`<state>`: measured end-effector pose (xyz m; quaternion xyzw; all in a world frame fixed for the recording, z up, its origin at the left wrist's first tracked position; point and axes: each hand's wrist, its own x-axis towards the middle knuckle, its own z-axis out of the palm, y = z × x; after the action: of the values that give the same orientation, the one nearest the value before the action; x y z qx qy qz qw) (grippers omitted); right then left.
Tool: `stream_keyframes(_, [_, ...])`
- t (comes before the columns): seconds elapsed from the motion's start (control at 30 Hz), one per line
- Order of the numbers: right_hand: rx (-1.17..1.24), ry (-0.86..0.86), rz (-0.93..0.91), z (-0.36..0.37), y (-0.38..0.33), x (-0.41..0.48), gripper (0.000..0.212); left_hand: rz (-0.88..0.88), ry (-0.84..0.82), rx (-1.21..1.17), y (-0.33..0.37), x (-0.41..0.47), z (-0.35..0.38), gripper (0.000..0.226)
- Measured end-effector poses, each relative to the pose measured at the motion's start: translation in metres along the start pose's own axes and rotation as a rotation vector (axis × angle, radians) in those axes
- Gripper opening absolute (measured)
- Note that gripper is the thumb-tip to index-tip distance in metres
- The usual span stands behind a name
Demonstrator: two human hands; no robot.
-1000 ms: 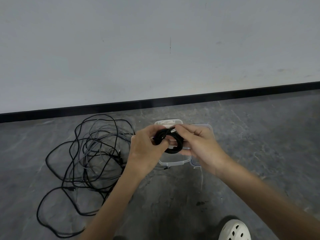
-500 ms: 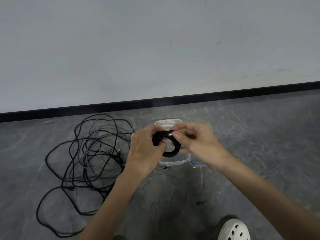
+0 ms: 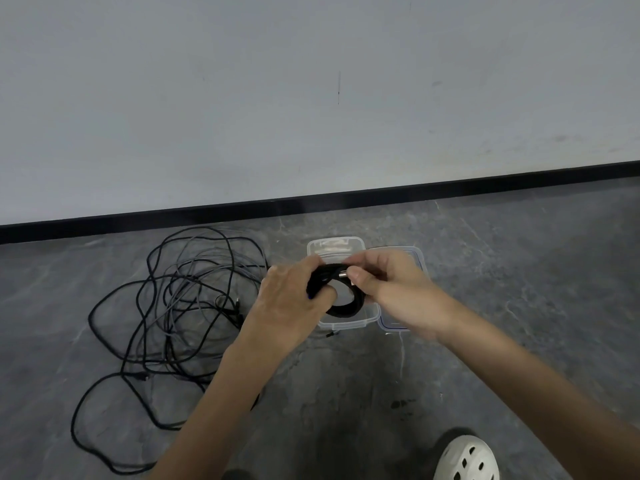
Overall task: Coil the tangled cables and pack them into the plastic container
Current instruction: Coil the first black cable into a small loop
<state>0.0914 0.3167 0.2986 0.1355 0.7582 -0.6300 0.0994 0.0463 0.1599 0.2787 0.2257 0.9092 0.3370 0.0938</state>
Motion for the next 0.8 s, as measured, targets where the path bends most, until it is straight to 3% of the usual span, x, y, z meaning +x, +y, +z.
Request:
stream_keyframes(0.27, [-0.017, -0.067, 0.015, -0.006, 0.000, -0.002, 0.024, 0.058, -0.008, 0.170, -0.004, -0.001, 0.002, 0.036])
stream_keyframes(0.43, [0.035, -0.089, 0.039, -0.009, 0.001, 0.000, 0.020, -0.013, 0.011, 0.000, -0.006, 0.001, -0.003, 0.031])
stream_keyframes(0.57, [0.174, 0.042, 0.094, -0.011, 0.010, 0.007, 0.021, -0.027, -0.103, -0.165, -0.004, 0.000, -0.003, 0.019])
stream_keyframes(0.63, [0.211, 0.127, 0.126, -0.013, 0.017, 0.012, 0.019, -0.060, -0.152, -0.222, -0.006, 0.001, 0.000, 0.025])
stream_keyframes(0.8, [0.180, 0.258, 0.186, -0.001, 0.037, 0.028, 0.016, -0.313, 0.073, -0.349, -0.019, 0.007, 0.022, 0.015])
